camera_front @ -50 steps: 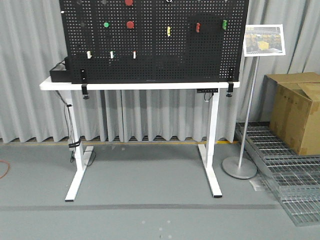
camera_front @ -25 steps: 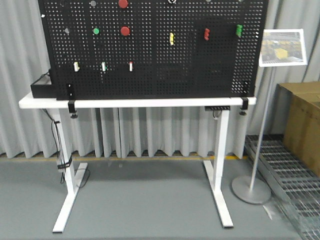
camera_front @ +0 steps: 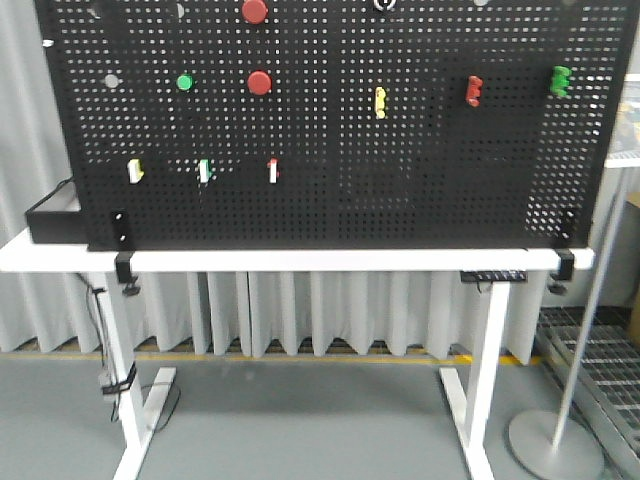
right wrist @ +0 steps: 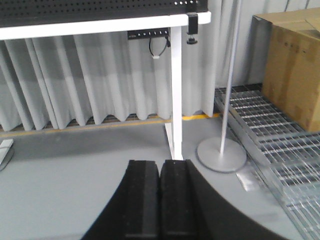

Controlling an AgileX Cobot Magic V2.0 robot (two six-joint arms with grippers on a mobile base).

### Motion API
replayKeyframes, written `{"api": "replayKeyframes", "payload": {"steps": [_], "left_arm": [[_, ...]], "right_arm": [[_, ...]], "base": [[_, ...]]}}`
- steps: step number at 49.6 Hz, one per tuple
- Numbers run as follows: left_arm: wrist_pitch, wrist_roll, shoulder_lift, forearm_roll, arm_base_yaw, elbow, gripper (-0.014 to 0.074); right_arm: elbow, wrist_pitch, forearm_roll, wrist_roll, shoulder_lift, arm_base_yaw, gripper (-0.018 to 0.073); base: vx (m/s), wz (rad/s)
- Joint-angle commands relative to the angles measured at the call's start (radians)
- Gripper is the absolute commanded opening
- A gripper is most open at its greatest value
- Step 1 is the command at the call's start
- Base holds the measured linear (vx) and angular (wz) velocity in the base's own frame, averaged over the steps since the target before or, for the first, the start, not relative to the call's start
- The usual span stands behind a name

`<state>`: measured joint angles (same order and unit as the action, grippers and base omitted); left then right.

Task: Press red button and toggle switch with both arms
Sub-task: 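Drive the base forward up to the black pegboard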

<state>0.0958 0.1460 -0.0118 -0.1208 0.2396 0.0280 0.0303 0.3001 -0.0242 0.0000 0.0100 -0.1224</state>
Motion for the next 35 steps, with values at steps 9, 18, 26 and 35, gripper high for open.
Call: {"api": "replayKeyframes", "payload": {"steps": [9, 18, 26, 35], "left_arm": [[-0.084, -0.007, -0.016, -0.004, 0.002, 0.031, 0.0002], [-0.084, -0.007, -0.016, -0.004, 0.002, 0.031, 0.0002], [-0.084, -0.007, -0.016, -0.004, 0.002, 0.031, 0.0002], [-0.084, -0.007, -0.016, -0.004, 0.002, 0.031, 0.0002]], "right_arm": [[0.012, -0.081, 0.009, 0.0, 0.016, 0.0, -0.0003], [0.012, -0.081, 0.009, 0.0, 0.016, 0.0, -0.0003], [0.012, -0.081, 0.009, 0.0, 0.016, 0.0, -0.0003], [0.012, -0.081, 0.009, 0.0, 0.016, 0.0, -0.0003]], "base": [[0.5, 0.0], [0.49, -0.02], [0.48, -0.02], [0.47, 0.0]]}}
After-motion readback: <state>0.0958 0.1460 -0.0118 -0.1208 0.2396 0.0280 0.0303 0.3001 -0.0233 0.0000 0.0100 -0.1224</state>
